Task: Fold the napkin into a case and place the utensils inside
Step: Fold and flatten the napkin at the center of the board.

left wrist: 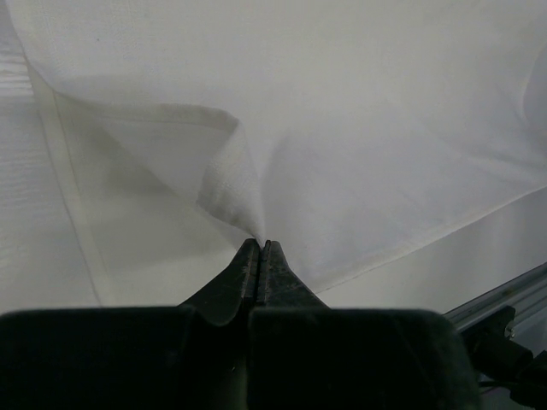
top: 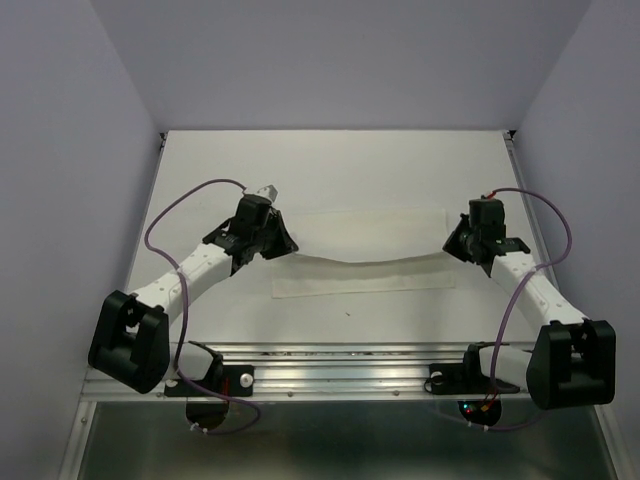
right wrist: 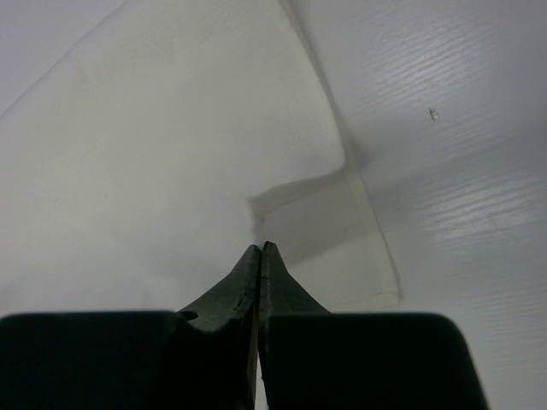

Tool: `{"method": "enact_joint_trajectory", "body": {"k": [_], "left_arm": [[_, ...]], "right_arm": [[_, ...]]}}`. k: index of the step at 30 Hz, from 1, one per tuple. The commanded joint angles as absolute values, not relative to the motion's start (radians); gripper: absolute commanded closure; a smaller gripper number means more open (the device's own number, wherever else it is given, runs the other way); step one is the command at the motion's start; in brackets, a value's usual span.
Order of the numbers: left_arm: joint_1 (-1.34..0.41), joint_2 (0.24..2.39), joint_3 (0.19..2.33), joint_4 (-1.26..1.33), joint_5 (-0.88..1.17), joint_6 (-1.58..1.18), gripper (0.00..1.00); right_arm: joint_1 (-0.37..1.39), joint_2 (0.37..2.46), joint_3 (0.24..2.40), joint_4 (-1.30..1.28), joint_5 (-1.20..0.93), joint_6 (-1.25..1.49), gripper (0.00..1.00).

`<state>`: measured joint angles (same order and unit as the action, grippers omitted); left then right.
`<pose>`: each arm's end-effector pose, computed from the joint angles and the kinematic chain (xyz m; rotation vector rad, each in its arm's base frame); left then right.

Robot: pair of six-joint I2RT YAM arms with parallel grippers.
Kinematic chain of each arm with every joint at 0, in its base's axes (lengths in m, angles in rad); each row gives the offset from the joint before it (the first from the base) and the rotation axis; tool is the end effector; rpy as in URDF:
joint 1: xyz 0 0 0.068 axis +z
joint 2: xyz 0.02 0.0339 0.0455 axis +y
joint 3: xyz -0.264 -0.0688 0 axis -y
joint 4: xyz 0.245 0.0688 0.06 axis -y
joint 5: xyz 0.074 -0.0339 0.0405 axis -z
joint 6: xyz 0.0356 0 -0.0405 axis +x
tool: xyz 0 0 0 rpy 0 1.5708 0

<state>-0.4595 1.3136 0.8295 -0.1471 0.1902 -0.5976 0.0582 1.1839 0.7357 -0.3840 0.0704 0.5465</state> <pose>0.2530 -0.1327 0.2436 -0.0476 2.3053 -0.7794 0.2407 0.0115 0.2249 0.6143 2.3300 0.1967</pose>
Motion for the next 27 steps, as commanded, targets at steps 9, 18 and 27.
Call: {"method": "enact_joint_trajectory", "body": {"k": [9, 18, 27], "left_arm": [[-0.483, 1.298, 0.698, -0.051, 0.216, -0.65, 1.0], [-0.485, 1.322, 0.684, -0.072, 0.193, -0.644, 1.0], [-0.497, 1.302, 0.681, -0.075, 0.184, -0.657, 1.0]], "right_arm": [[0.049, 1.155, 0.638, -0.393, -0.014, 0.572, 0.99], [0.049, 1.166, 0.606, -0.403, -0.012, 0.615, 0.99], [0.049, 1.137, 0.581, -0.416, 0.029, 0.664, 0.99]]}}
